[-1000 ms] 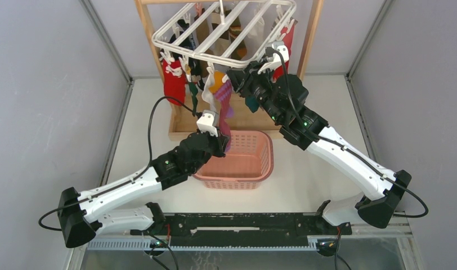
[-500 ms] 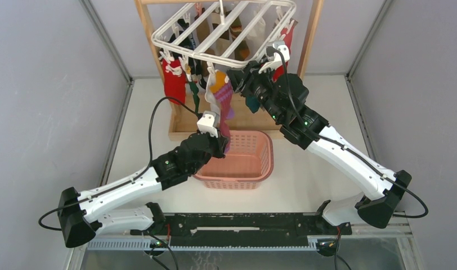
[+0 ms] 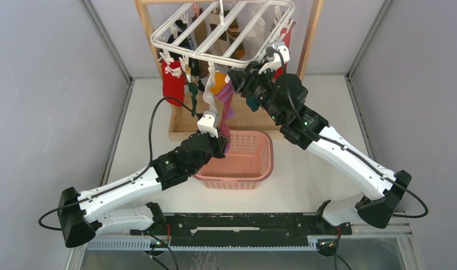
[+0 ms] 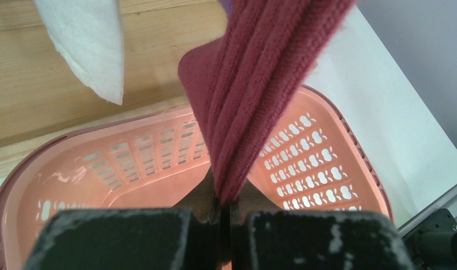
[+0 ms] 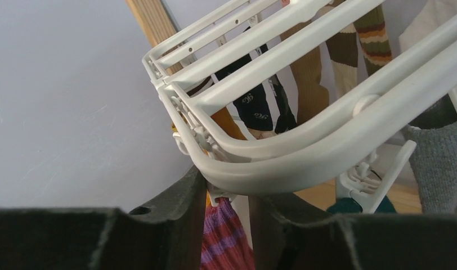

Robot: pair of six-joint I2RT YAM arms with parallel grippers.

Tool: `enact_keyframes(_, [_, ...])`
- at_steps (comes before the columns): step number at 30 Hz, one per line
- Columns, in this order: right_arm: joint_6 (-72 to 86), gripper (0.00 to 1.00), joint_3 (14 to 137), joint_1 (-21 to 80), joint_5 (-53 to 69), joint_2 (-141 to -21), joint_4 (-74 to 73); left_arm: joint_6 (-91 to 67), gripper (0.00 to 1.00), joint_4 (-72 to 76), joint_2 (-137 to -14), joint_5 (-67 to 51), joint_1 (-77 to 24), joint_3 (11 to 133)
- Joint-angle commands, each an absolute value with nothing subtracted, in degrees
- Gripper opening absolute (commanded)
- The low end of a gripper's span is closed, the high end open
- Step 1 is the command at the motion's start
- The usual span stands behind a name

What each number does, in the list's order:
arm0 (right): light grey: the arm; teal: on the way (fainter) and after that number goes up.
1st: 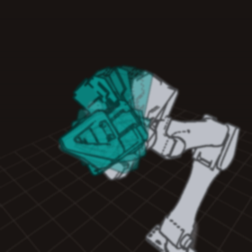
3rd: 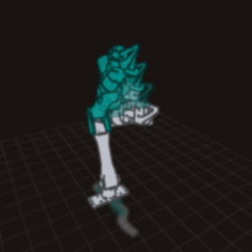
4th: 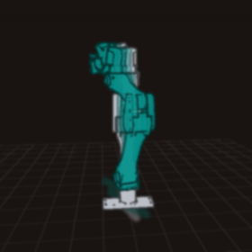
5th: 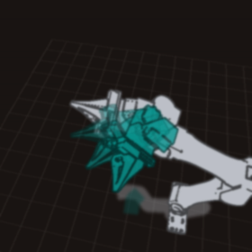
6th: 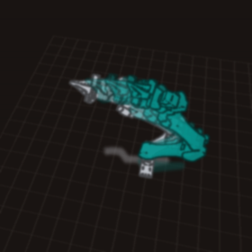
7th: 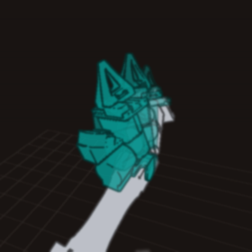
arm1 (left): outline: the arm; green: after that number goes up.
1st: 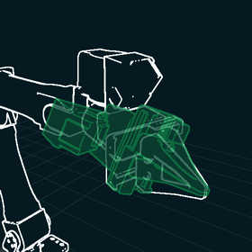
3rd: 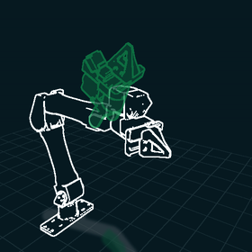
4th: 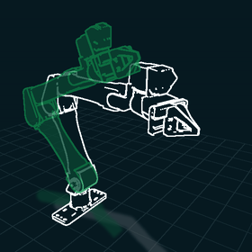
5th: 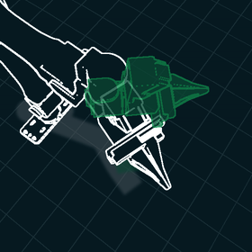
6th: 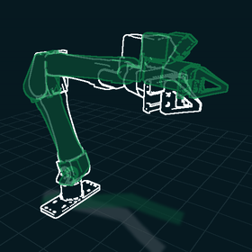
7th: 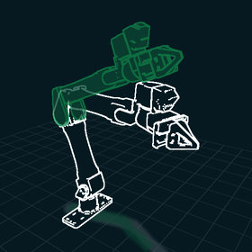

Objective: Remove the socks clipped to the hanger
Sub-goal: Remove the sock from the hanger, then place the sock in the bin.

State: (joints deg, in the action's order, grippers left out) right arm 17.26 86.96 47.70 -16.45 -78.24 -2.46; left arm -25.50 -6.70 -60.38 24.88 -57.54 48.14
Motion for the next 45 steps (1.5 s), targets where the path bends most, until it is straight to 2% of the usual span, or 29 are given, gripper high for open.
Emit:
enact_keyframes(1, [17.5,0.35,89.2,47.9,-17.3,-77.4,-1.5,-25.5,0.00,-5.8,-59.8,25.6,-57.9,53.1])
enact_keyframes(7, [17.4,0.23,89.2,47.9,-17.0,-77.3,-1.2,-25.4,0.00,-6.1,-60.0,25.6,-57.8,53.3])
enact_keyframes(9, [17.4,0.15,89.1,47.9,-16.8,-77.2,-1.2,-25.5,0.00,-6.1,-59.9,25.6,-57.8,53.3])
enact_keyframes(14, [17.3,0.06,89.2,47.8,-16.5,-77.0,-1.1,-25.6,0.00,-6.3,-59.6,25.6,-57.9,53.3])
enact_keyframes(32, [17.9,0.08,86.8,47.4,-15.2,-75.6,-1.1,-28.3,0.00,-8.6,-55.8,24.0,-58.9,50.1])
enact_keyframes(34, [18.1,0.09,86.2,47.2,-14.9,-75.3,-1.0,-28.6,0.00,-9.1,-55.0,23.8,-59.2,49.8])
enact_keyframes(38, [18.4,0.17,85.3,46.9,-13.4,-74.9,-1.1,-28.8,0.00,-10.8,-52.9,23.9,-59.9,50.2])
enact_keyframes(45, [18.5,0.43,83.4,46.5,-12.1,-73.7,-1.4,-28.9,0.00,-15.3,-49.1,24.2,-61.6,52.8])
